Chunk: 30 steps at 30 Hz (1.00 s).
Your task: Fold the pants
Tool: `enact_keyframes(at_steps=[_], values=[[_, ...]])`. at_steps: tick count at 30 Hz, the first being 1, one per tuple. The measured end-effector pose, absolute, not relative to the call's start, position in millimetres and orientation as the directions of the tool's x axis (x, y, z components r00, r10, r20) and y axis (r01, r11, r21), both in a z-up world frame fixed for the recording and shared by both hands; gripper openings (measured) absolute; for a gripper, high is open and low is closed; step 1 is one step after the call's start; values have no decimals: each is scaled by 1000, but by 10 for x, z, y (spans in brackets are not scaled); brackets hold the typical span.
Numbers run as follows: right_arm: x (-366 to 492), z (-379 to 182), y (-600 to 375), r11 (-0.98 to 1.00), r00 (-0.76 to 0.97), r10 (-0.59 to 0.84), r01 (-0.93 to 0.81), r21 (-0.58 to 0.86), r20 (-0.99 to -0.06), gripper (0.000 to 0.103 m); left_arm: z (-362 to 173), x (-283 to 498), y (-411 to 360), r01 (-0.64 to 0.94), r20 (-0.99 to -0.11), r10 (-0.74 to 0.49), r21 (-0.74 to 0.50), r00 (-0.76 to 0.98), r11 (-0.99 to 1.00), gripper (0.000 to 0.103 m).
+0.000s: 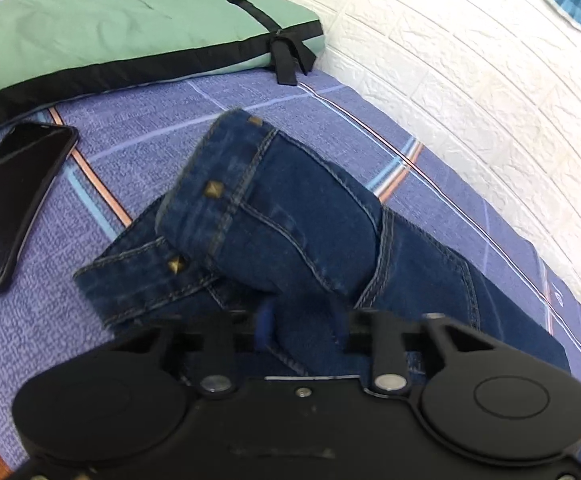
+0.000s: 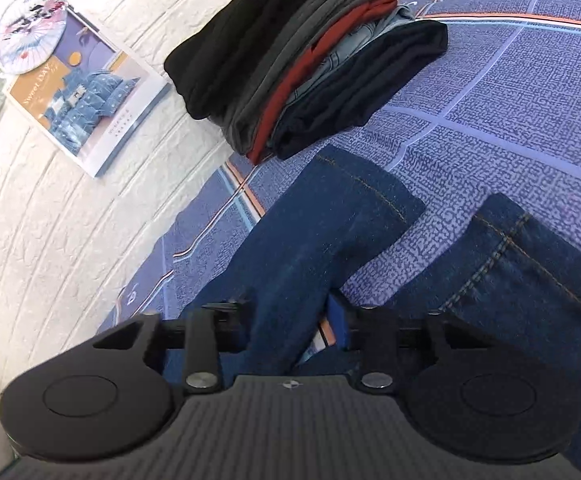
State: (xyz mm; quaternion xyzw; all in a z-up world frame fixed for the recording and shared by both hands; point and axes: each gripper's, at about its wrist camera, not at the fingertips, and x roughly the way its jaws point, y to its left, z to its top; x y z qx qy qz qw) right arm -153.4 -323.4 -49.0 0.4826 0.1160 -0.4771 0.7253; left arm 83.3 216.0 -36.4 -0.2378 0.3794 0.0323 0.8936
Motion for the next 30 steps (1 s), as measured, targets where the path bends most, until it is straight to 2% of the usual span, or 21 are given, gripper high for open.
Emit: enact_keyframes(at_steps=[1,2,4,8,14,18,21,25,28,29,30], values=[[-1514,-507,-3261,78,517,-579,805,589,-630,33,-351,848,2146,-250,-698,-114,-397,707,883,17],[-1497,-525,-3283,73,515,-576,806,588,-635,22,-334,848,2133,-255,-698,-106,-393,708,883,15],[-1474,-519,-3307,73,517,-572,805,588,-637,18,-279,839,2121,-249,-691,-96,-382,717,890,8],[-1469,-322,-3319,138,555,-588,786,603,-588,11,-141,833,2185,-237,-672,-113,-406,732,883,5],[-1516,274,-3119,279,614,-631,750,600,-474,10,209,720,2288,-188,-612,-141,-441,778,878,4],[-1785,593,-2691,347,624,-641,755,557,-446,10,382,424,2452,-163,-593,-148,-438,791,884,4],[-2053,511,-2375,333,592,-637,789,516,-494,10,275,221,2504,-161,-620,-115,-373,776,914,4],[-2184,-146,-2360,171,516,-542,841,514,-664,12,-144,317,2480,-187,-731,-119,-323,672,928,4],[-2270,-360,-2388,113,529,-533,818,564,-660,12,-225,341,2512,-202,-740,-124,-334,661,921,9],[-2286,-354,-2394,104,536,-536,808,579,-652,20,-203,339,2531,-204,-738,-123,-337,664,919,11],[-2292,-337,-2400,105,534,-542,809,578,-649,25,-181,324,2563,-211,-736,-115,-335,668,918,19]])
